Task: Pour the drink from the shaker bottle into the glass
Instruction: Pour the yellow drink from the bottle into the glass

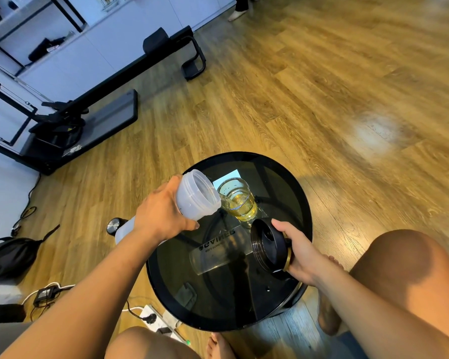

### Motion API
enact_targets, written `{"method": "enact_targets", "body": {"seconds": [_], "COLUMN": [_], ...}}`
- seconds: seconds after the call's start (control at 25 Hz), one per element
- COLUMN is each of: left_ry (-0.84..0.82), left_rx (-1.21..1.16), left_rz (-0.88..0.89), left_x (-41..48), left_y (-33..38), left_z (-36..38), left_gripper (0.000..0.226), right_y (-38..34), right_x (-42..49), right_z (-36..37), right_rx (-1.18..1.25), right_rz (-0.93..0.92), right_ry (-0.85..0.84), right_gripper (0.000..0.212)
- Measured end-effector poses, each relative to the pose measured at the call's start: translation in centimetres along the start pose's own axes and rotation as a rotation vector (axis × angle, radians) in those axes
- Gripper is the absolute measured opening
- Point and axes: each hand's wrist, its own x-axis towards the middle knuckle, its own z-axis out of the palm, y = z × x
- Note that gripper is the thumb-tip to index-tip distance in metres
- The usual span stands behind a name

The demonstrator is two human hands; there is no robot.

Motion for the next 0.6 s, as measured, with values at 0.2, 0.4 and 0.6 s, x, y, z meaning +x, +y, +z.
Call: {"method": "enact_targets", "body": {"seconds": [0.2, 0.4, 0.6], "left_ry": [0.0, -0.004, -0.006], "left_rx": [0.003, 0.022, 0.022], "left_rz": [0.005, -0.012, -0.007], "left_x": [0.09, 0.1, 0.12], "left_y": [-0.06, -0.09, -0.03], "left_z": [-0.05, 0.14, 0.12], "left_gripper": [0.097, 0.096, 0.097], "right_y": [-0.06, -0.12, -0.14], "right_x": [-0.15, -0.26, -0.16], "right_z": [0.0, 0.18, 0.14], "right_rx": [0.003, 0.004, 0.007], "right_rz": [0.014, 0.006, 0.01], "right_ry": [-0.002, 0.002, -0.011], "right_gripper": [0.07, 0.07, 0.066]}}
